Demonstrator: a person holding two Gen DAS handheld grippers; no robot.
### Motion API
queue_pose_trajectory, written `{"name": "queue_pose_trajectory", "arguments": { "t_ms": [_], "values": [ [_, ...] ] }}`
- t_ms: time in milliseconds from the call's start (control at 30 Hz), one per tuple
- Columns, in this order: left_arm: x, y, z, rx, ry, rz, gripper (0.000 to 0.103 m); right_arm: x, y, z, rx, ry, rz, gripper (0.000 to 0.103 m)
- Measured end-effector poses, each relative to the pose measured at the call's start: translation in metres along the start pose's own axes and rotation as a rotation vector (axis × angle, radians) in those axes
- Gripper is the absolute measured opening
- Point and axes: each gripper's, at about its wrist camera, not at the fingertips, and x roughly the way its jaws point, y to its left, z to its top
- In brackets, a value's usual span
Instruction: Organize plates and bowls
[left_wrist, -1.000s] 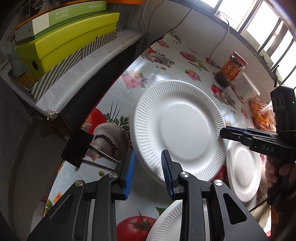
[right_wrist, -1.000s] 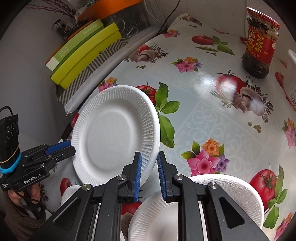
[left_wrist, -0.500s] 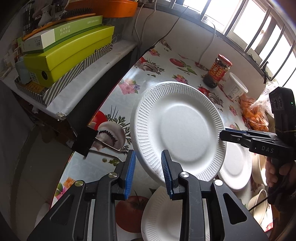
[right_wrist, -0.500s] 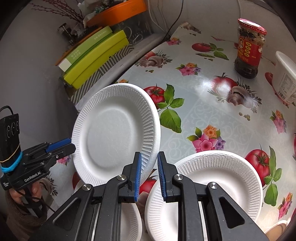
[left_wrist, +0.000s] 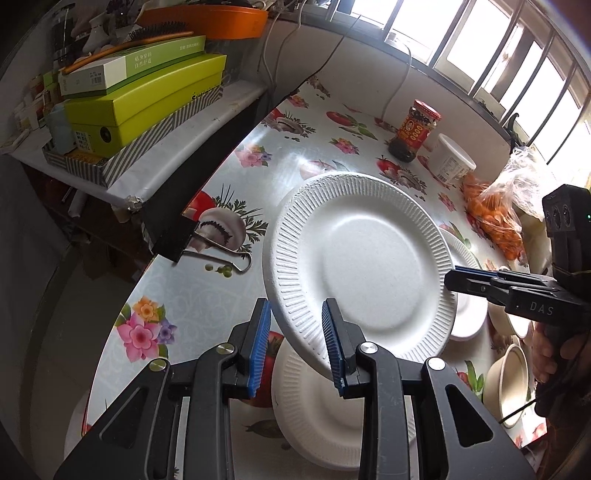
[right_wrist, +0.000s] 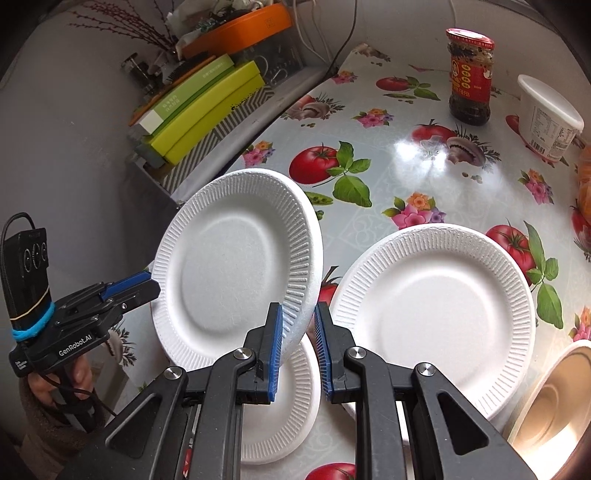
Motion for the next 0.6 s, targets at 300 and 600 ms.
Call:
{"name": "queue_pose_trajectory", "arguments": {
  "t_ms": [300, 600],
  "values": [
    [-0.01, -0.006, -0.031, 0.027, 0.012, 0.0, 0.03, -0.004, 0.006, -0.036, 0.013, 0.012, -0.002, 0.018],
    [-0.012, -0.01, -0.058, 0.037, 0.036, 0.002, 0.03, -0.002, 0.01, -0.06, 0.004, 0.034, -0.017, 0.018]
  ]
}}
